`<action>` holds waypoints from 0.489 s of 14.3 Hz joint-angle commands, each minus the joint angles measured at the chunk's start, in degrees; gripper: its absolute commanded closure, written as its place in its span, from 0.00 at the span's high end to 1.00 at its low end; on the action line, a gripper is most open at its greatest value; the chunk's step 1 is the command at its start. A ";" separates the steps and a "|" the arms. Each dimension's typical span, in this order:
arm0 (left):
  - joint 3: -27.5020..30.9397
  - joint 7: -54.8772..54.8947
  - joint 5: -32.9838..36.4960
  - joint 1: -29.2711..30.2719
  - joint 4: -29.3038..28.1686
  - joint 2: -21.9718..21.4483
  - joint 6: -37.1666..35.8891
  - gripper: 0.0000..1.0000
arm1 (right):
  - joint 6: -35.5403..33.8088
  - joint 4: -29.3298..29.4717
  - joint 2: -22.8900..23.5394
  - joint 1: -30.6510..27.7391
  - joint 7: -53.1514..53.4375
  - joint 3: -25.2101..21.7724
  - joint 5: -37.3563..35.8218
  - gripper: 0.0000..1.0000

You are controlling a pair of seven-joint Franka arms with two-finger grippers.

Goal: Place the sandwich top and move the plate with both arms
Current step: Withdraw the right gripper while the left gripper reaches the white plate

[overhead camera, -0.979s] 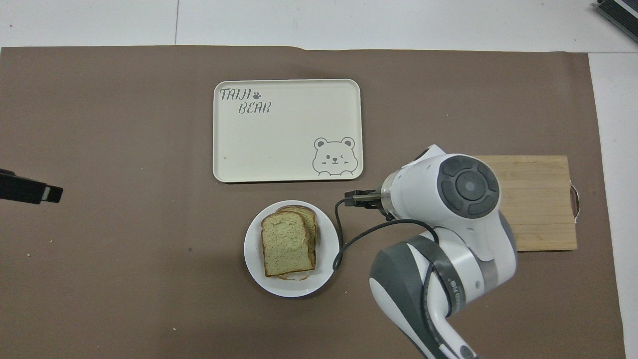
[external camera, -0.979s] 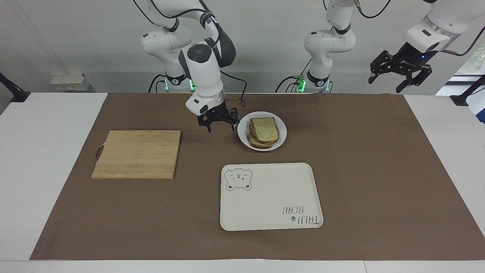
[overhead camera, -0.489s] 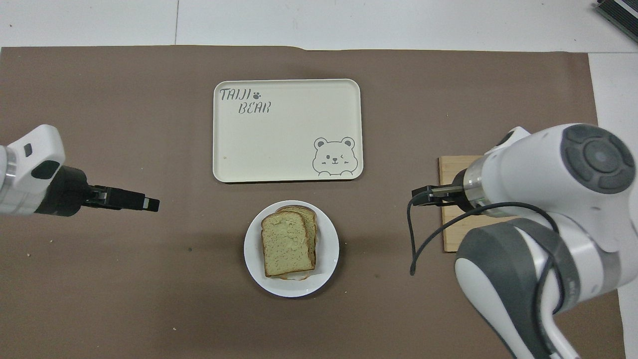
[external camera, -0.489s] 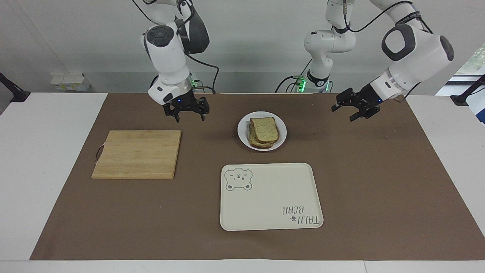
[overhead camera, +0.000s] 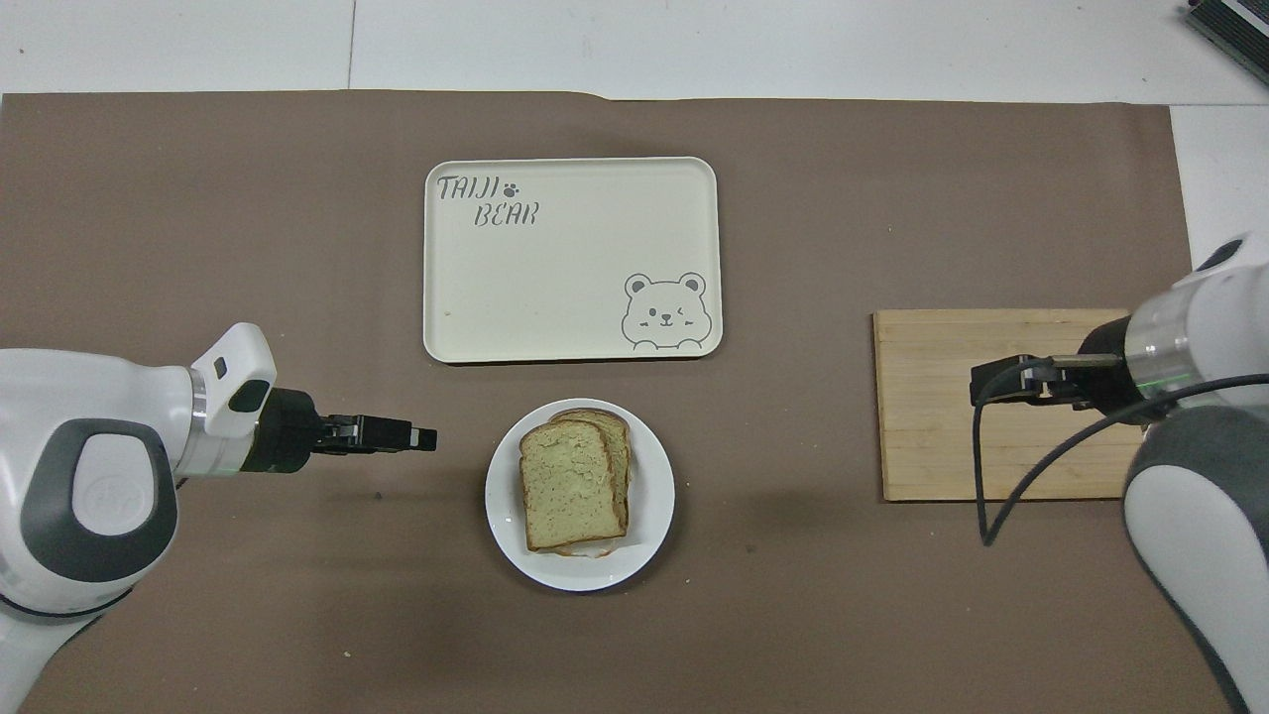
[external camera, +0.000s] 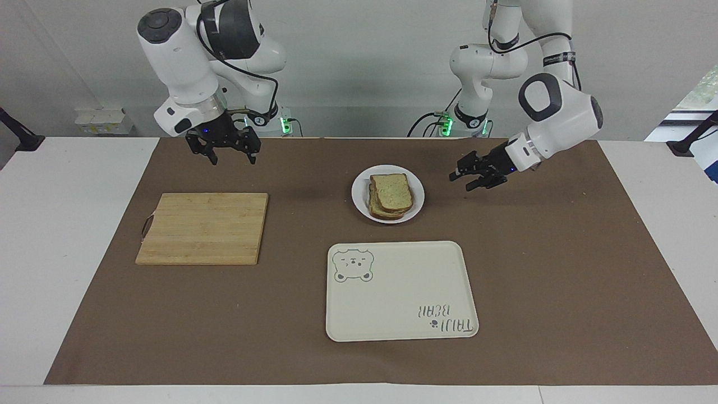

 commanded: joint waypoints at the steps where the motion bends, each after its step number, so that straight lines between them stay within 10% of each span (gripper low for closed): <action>1: 0.82 6.17 -7.98 -2.09 -6.88 -1.78 5.70 0.72 | -2.29 3.35 0.24 -2.38 -1.06 0.65 -1.11 1.00; 7: 0.82 13.21 -16.35 -6.75 -10.85 0.67 12.31 0.65 | -6.14 13.96 0.76 -3.87 -1.67 0.56 -3.04 1.00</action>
